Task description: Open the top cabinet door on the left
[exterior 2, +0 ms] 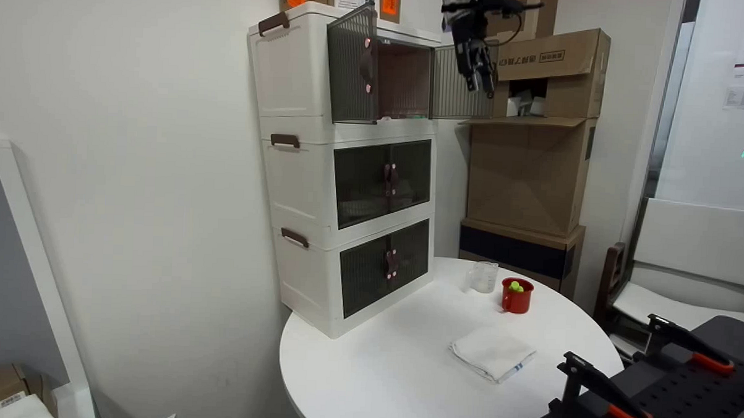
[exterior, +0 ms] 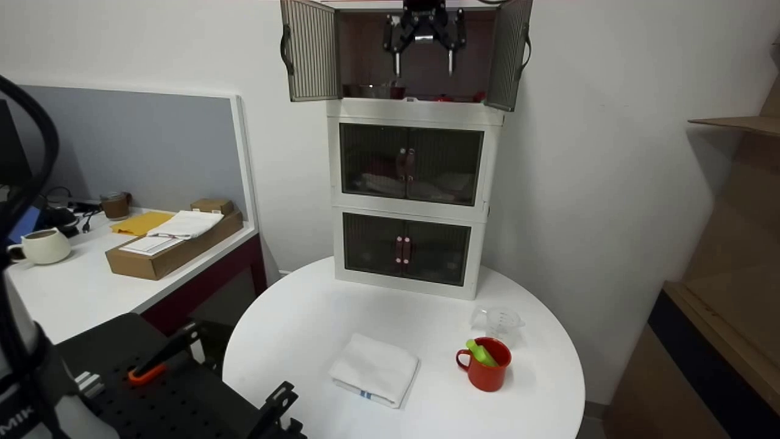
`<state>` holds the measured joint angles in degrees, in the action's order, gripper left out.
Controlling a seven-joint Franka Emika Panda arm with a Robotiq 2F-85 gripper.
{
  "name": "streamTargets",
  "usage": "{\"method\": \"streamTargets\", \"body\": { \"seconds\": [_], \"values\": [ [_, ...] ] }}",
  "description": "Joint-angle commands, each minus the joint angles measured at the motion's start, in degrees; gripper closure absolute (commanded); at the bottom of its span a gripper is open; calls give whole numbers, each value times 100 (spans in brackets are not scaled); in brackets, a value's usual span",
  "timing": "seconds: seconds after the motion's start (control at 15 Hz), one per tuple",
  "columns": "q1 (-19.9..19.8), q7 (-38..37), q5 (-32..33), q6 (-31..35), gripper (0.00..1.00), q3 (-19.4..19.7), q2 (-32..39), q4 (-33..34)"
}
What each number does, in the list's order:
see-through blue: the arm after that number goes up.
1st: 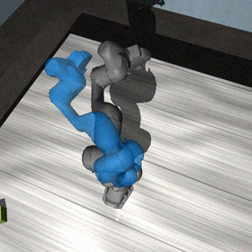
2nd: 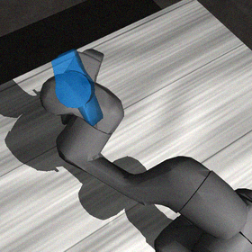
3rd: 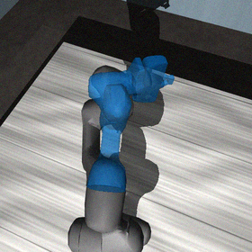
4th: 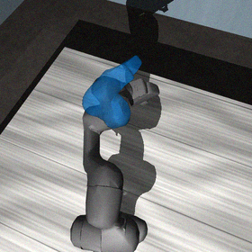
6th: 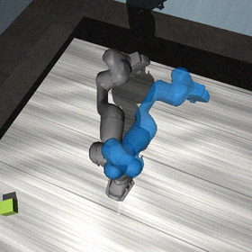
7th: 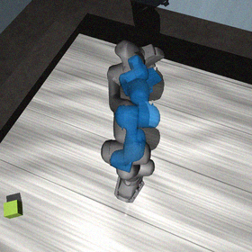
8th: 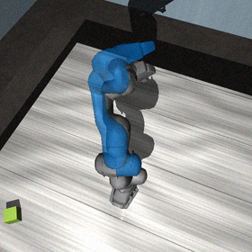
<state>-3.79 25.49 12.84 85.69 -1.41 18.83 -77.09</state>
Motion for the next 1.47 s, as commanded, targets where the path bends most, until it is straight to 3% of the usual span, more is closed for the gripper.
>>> {"method": "streamTargets", "body": {
  "seconds": [0.0, 0.27, 0.4, 0.73, 0.93, 1.27, 1.33, 1.4],
  "values": [
    [-3, -1146, 29, 1176, 0, 216, -94, -1236],
    [-10, -2332, -5, 1802, 0, 478, 238, -2168],
    [-41, -2580, 40, 2033, 0, 584, 474, -2485],
    [211, -3995, 991, 3487, 0, 1060, 911, -3332],
    [395, -4726, 1165, 4066, 0, 1134, 1051, -3693],
    [629, -5020, 594, 4801, 0, 855, 532, -4275],
    [632, -4887, 725, 4554, 0, 987, 986, -3895],
    [681, -4897, 705, 4564, 0, 965, 922, -3922]
  ]
}}
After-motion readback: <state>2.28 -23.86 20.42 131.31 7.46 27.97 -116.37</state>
